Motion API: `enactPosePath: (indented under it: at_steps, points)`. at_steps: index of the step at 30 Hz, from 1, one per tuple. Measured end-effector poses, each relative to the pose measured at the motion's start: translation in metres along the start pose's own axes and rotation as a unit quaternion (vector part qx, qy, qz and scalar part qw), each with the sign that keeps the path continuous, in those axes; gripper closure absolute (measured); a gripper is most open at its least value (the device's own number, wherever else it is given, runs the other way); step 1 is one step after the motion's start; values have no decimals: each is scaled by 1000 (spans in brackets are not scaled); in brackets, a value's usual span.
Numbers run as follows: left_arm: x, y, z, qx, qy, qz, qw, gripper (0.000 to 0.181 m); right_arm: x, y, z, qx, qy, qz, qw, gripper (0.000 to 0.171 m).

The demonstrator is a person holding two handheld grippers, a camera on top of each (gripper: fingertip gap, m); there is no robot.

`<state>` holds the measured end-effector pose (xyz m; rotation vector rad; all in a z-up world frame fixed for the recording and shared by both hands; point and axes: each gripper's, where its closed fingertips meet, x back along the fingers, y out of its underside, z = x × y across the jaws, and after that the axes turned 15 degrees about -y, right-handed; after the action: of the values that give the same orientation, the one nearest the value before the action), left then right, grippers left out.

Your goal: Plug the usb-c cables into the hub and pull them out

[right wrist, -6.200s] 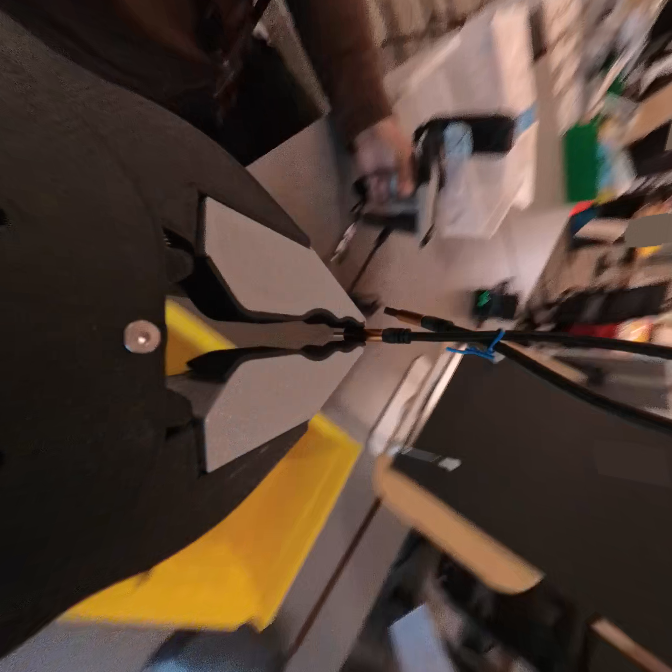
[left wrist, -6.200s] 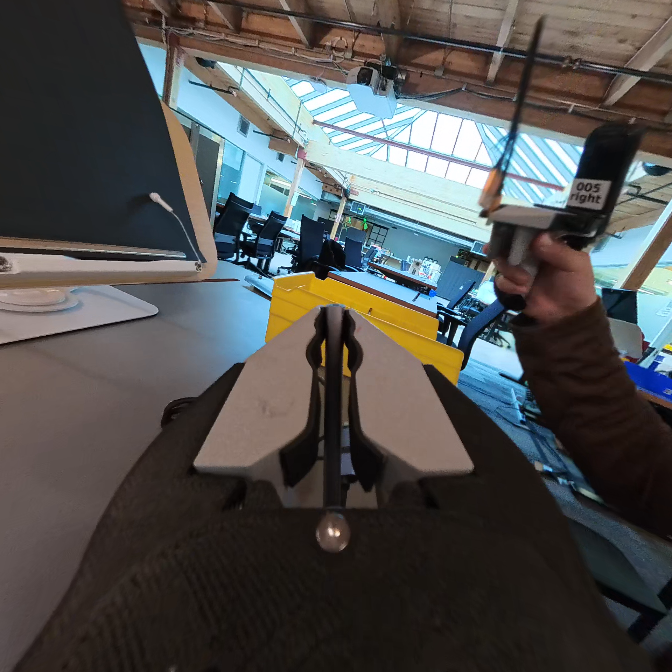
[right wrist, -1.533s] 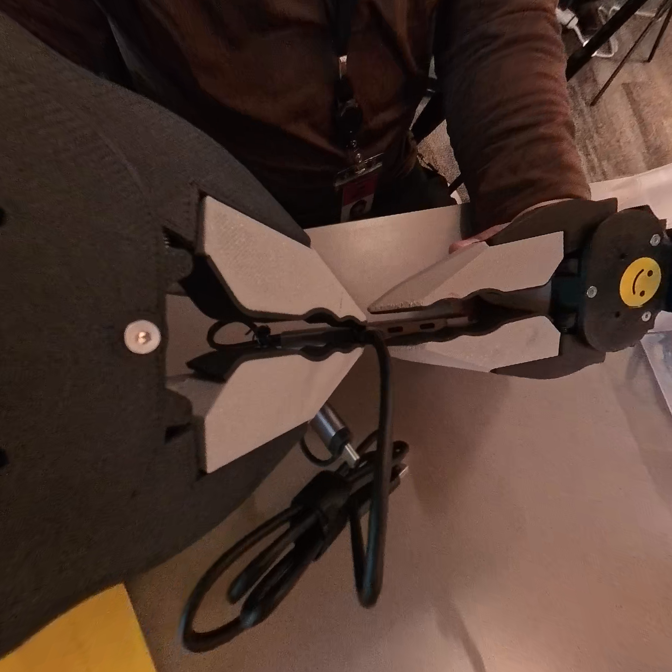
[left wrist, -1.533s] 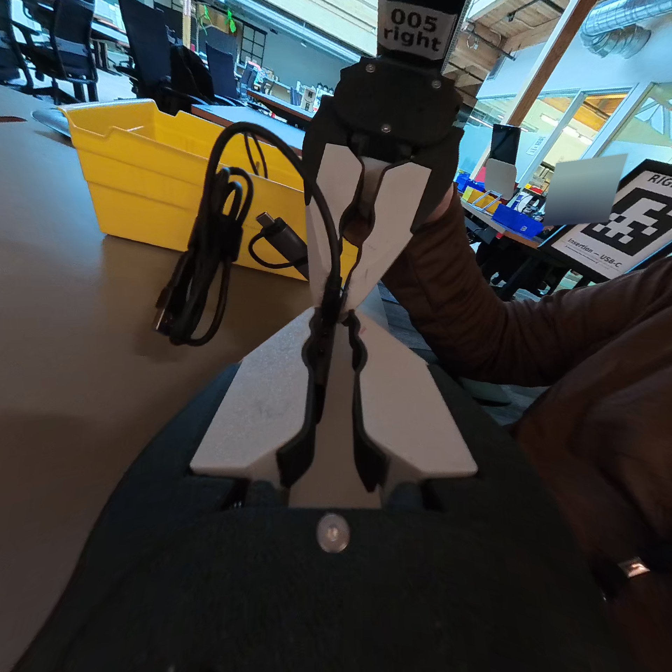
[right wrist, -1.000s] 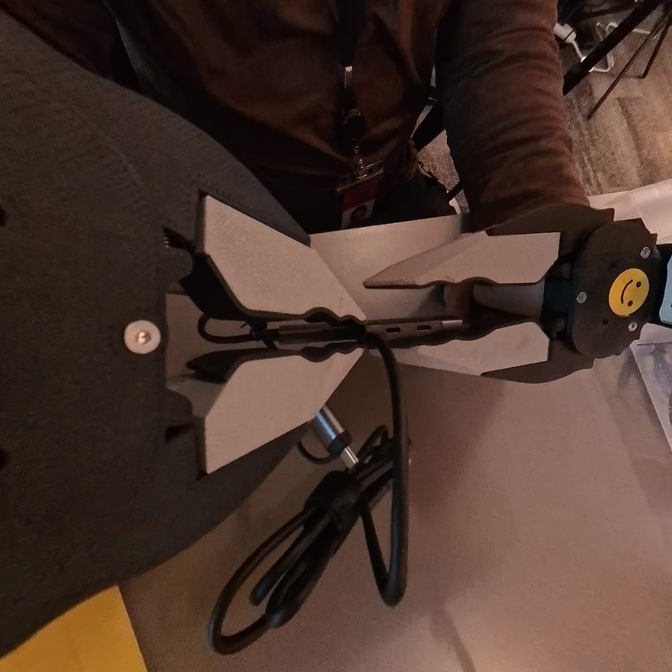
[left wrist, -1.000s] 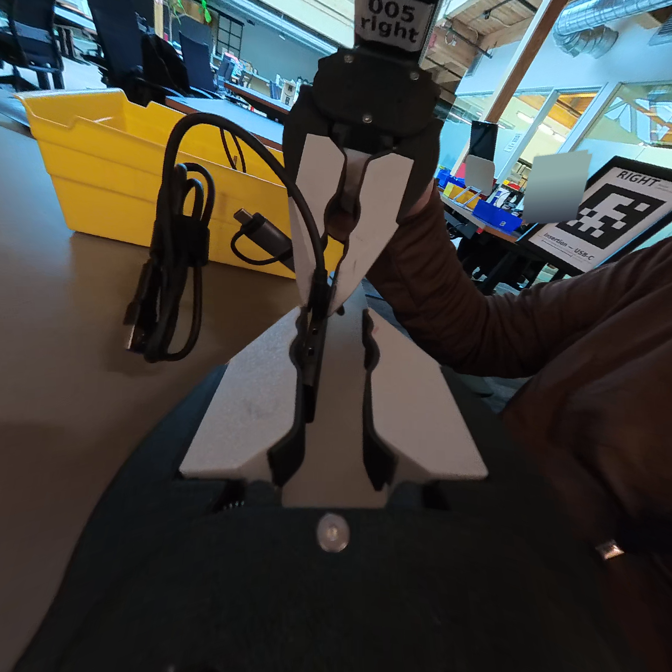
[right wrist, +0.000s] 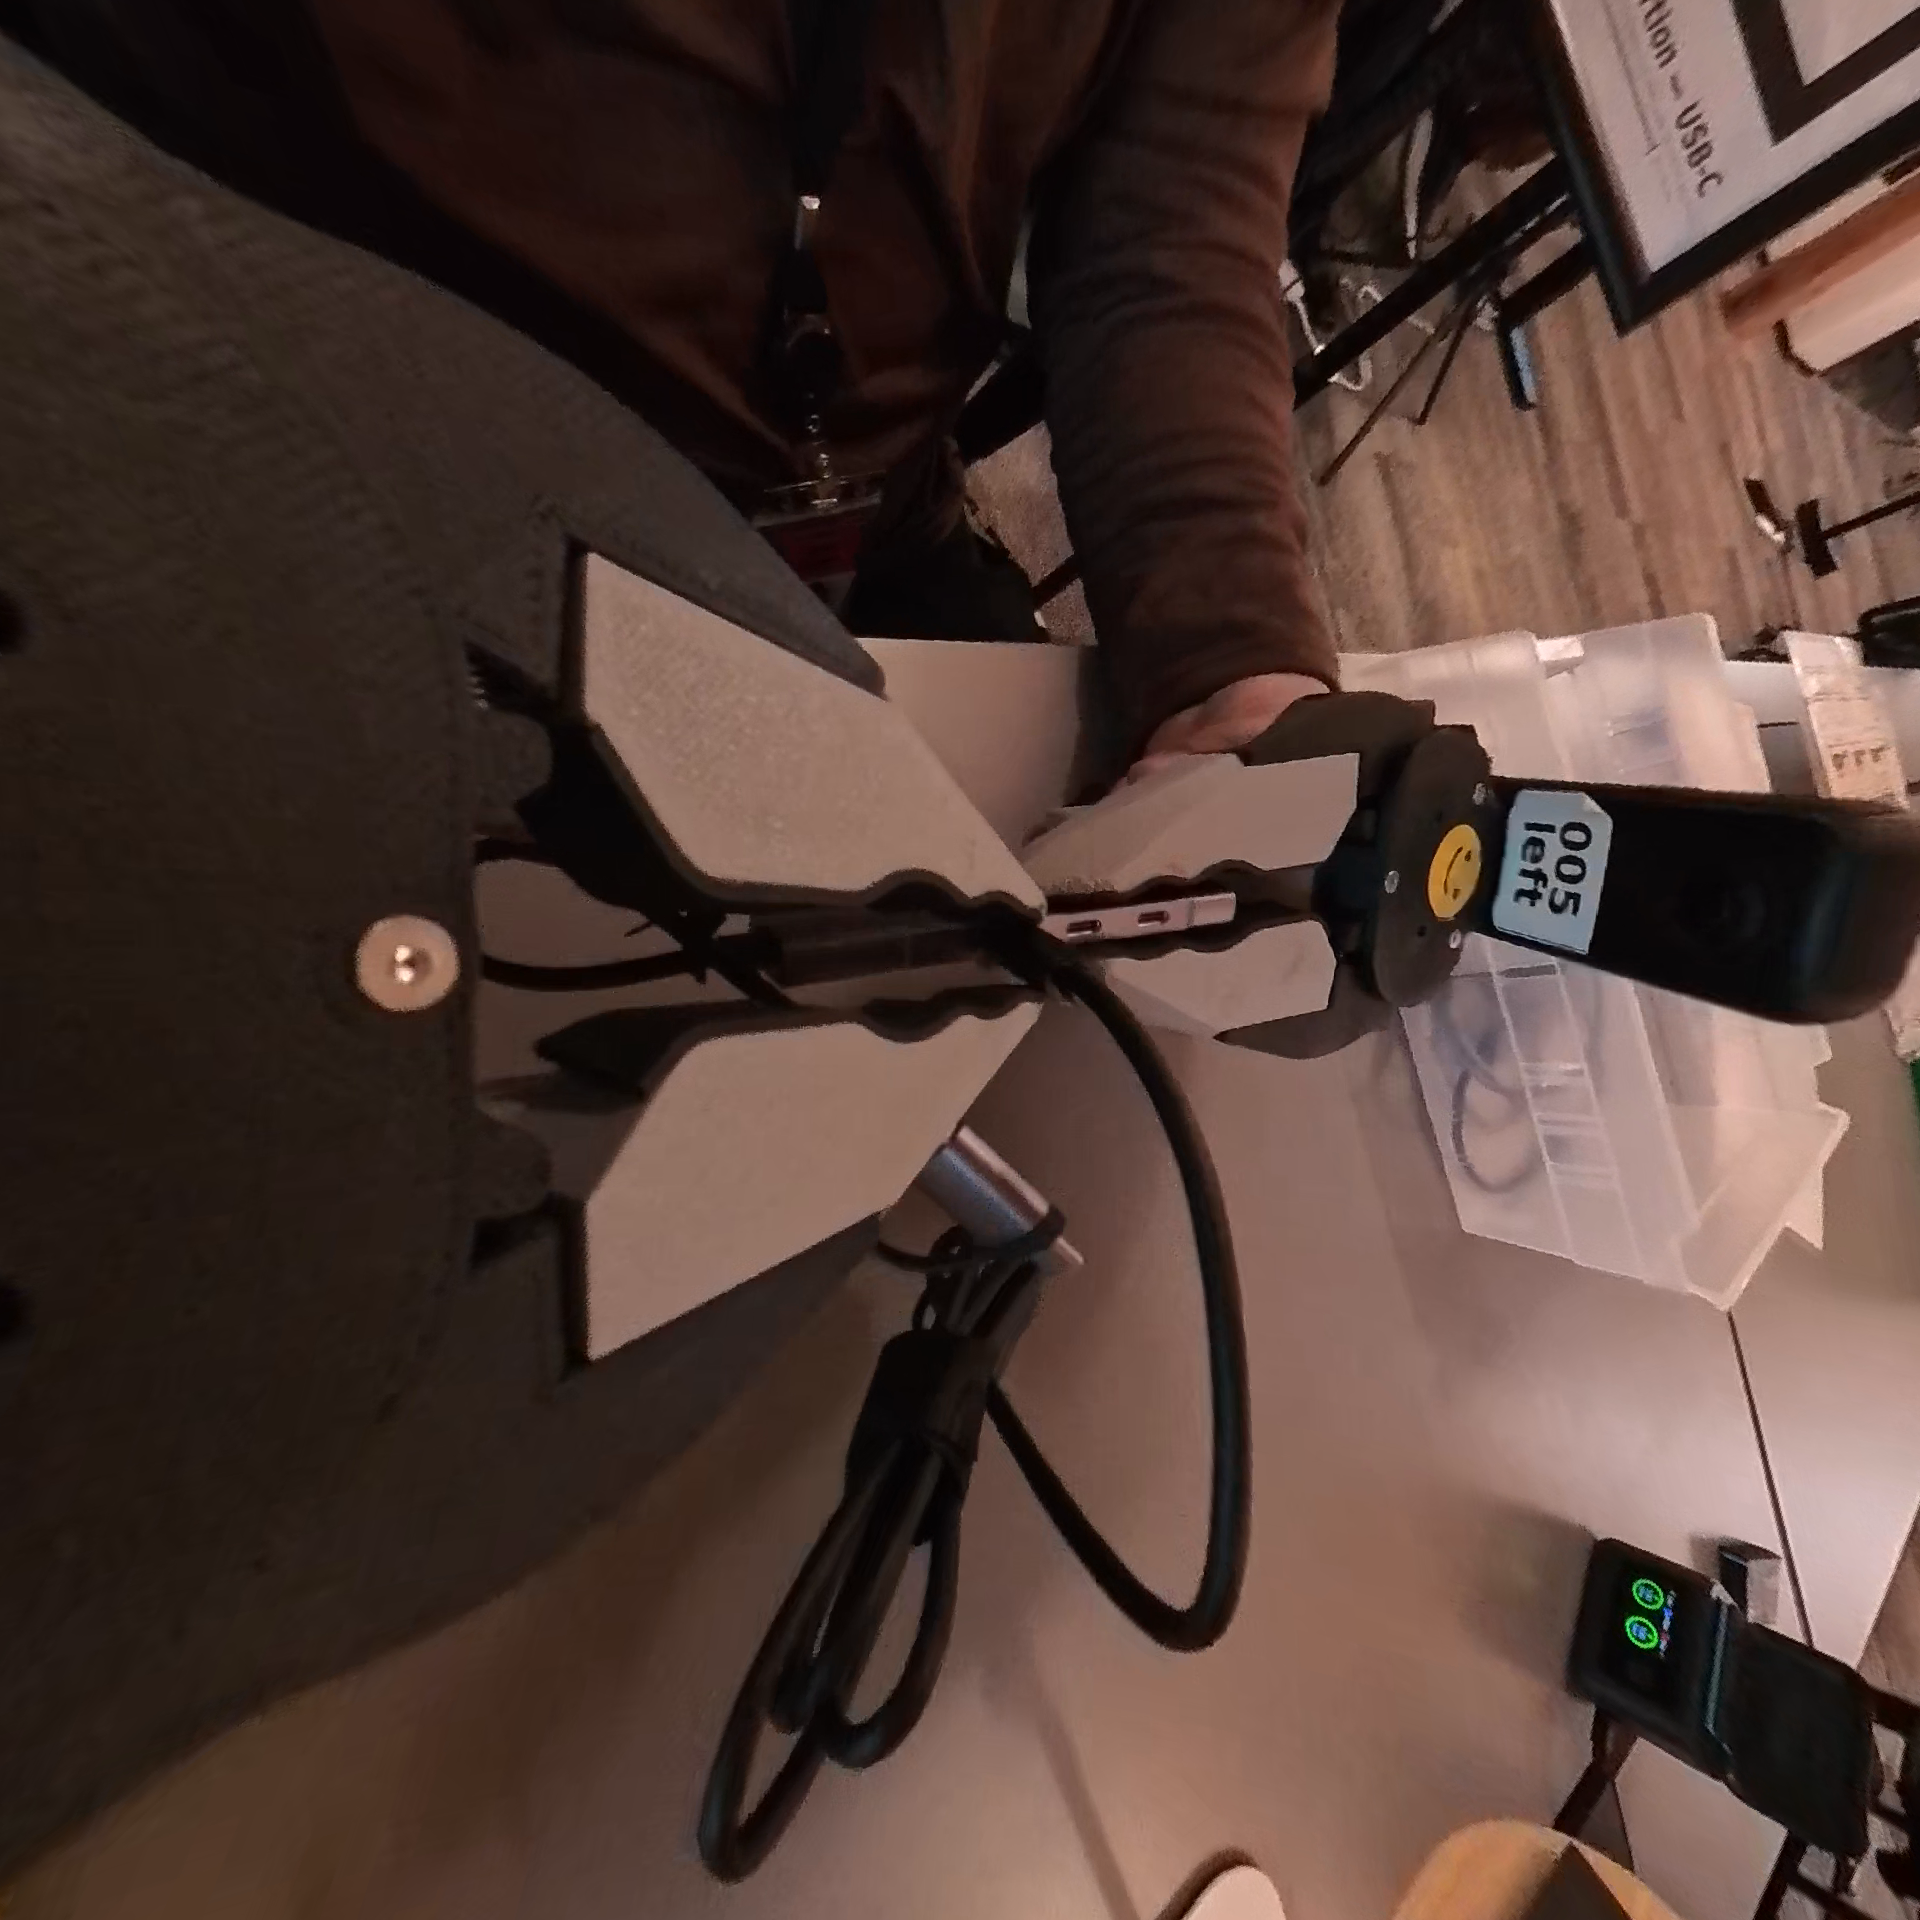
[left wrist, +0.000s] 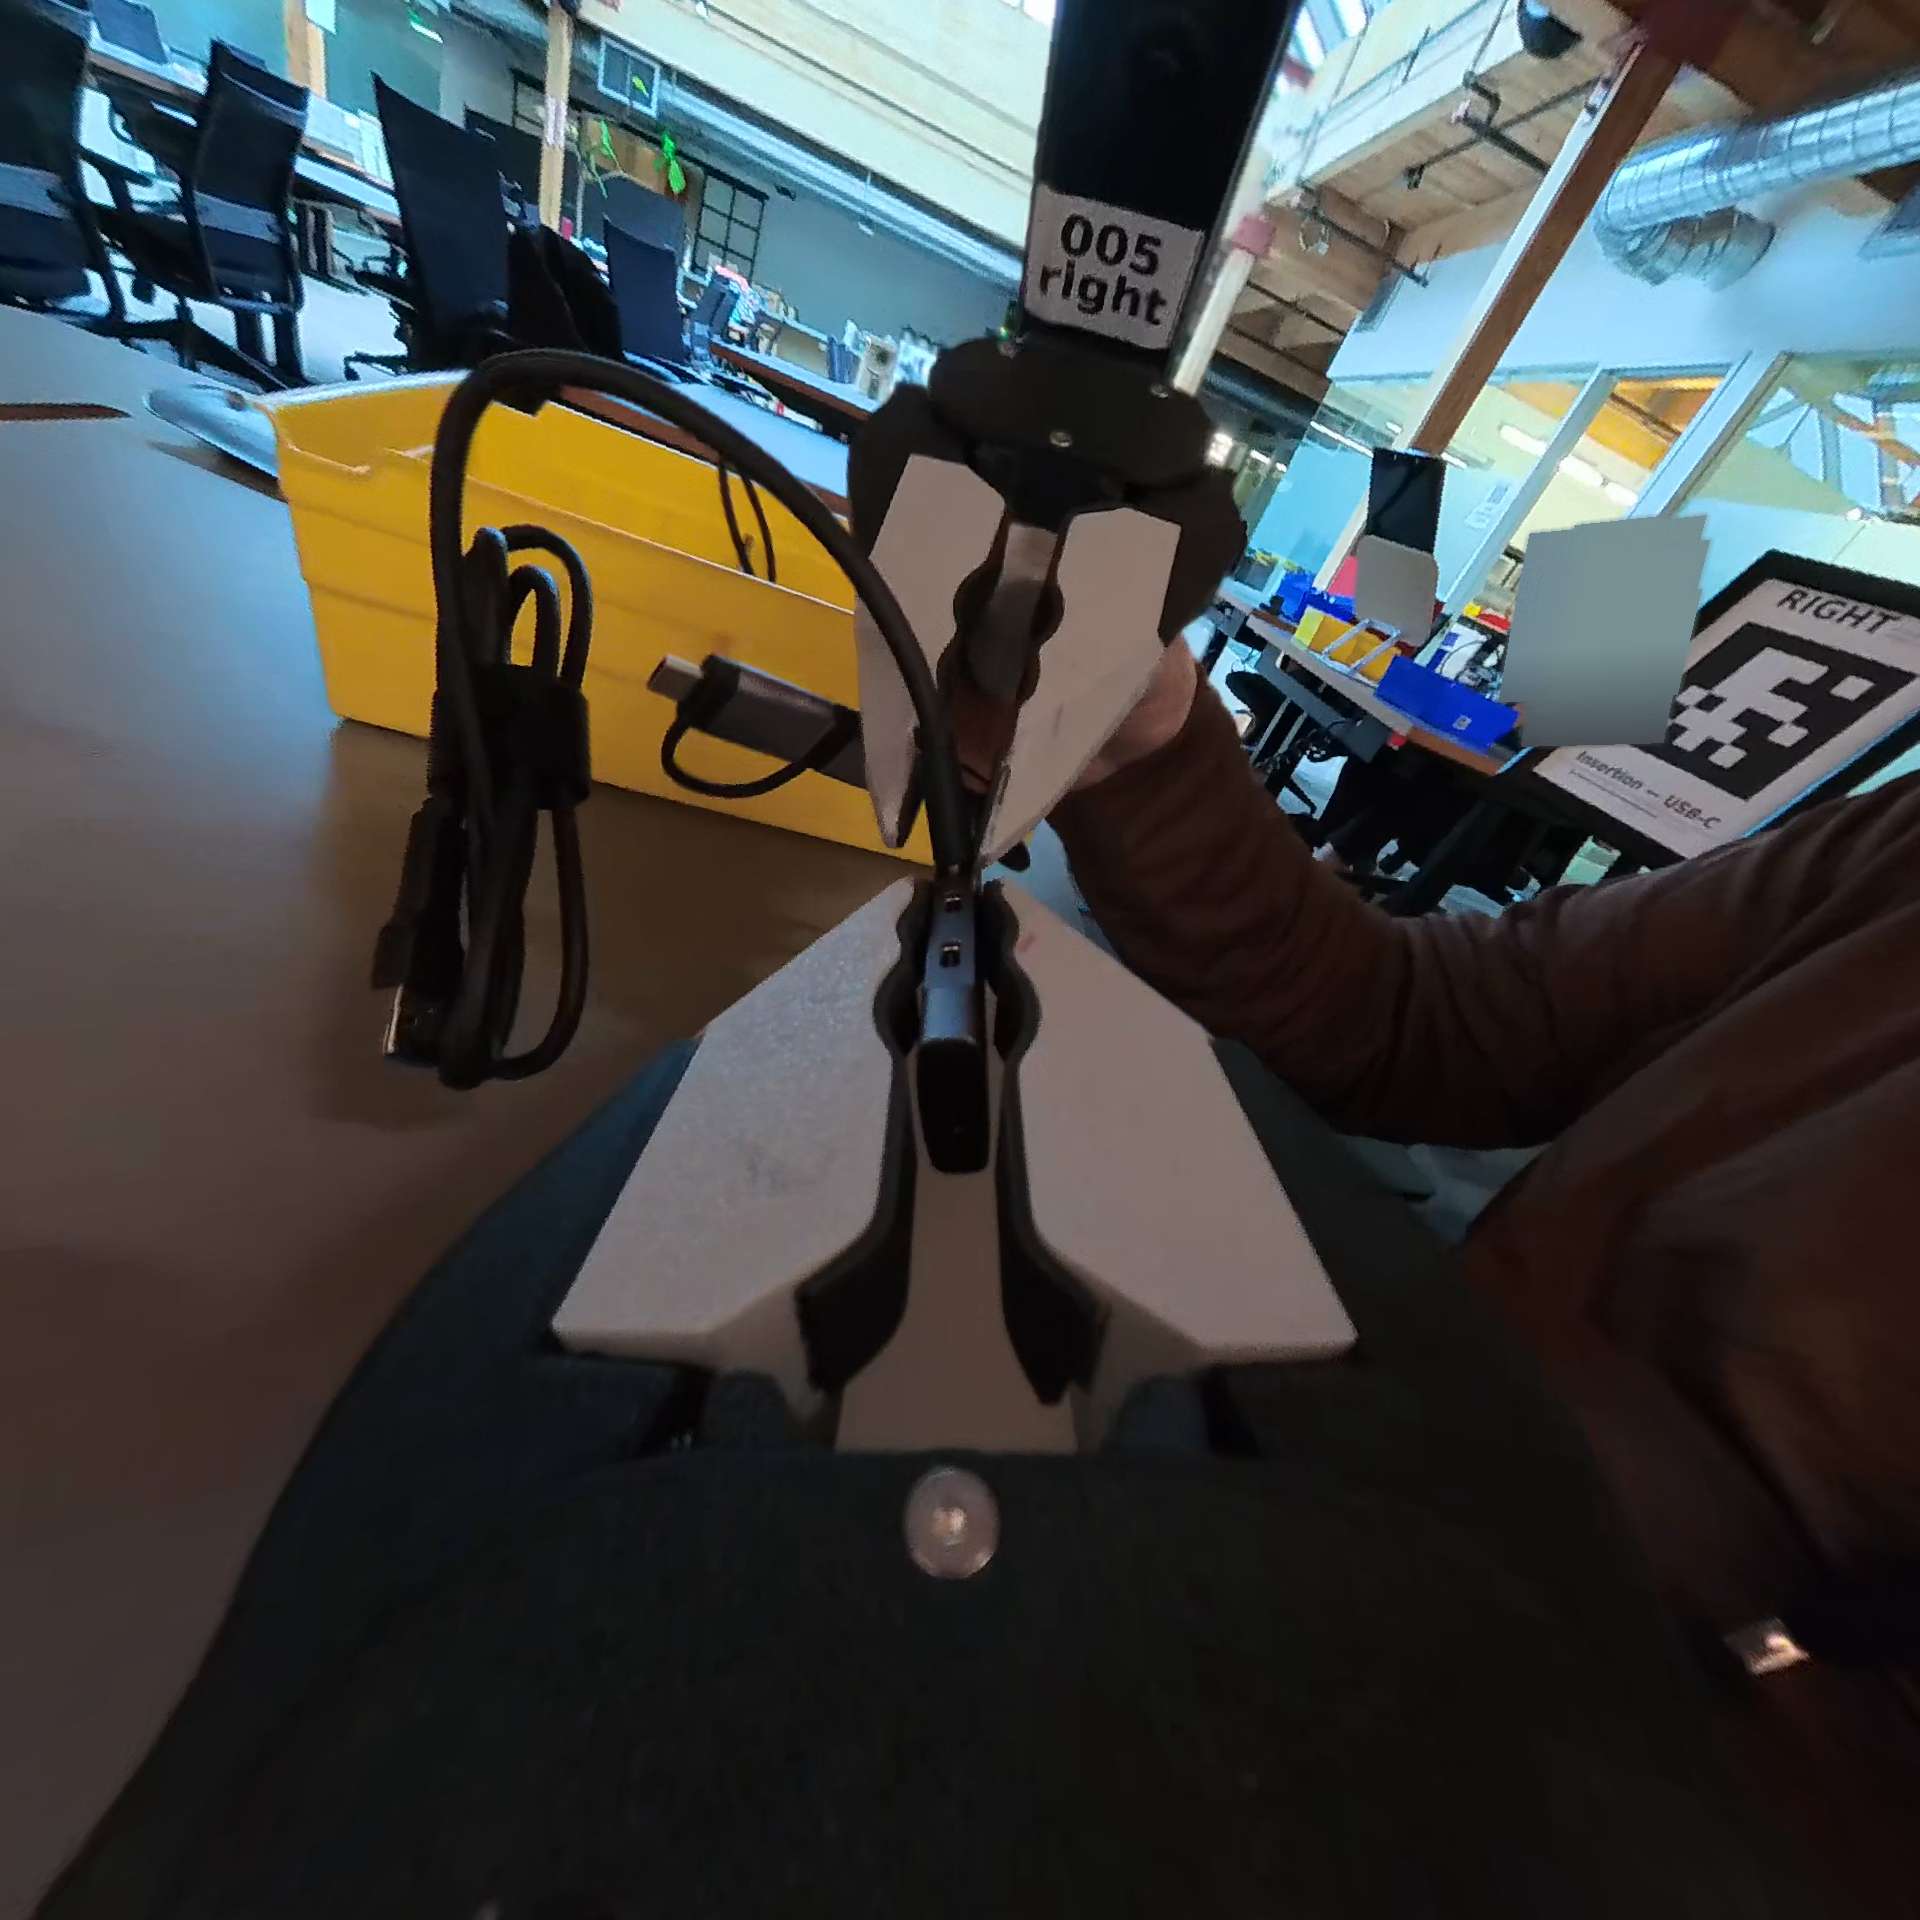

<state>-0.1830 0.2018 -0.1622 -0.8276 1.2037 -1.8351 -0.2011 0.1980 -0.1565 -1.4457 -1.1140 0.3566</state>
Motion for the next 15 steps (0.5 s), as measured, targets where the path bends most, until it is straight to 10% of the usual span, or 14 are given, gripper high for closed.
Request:
enactPosePath:
  at_steps: [15]
  points:
    - [18, -28, -21, 43, -38, 80, 995, 173, -13, -35, 22, -35, 3, 140, 990, 169]
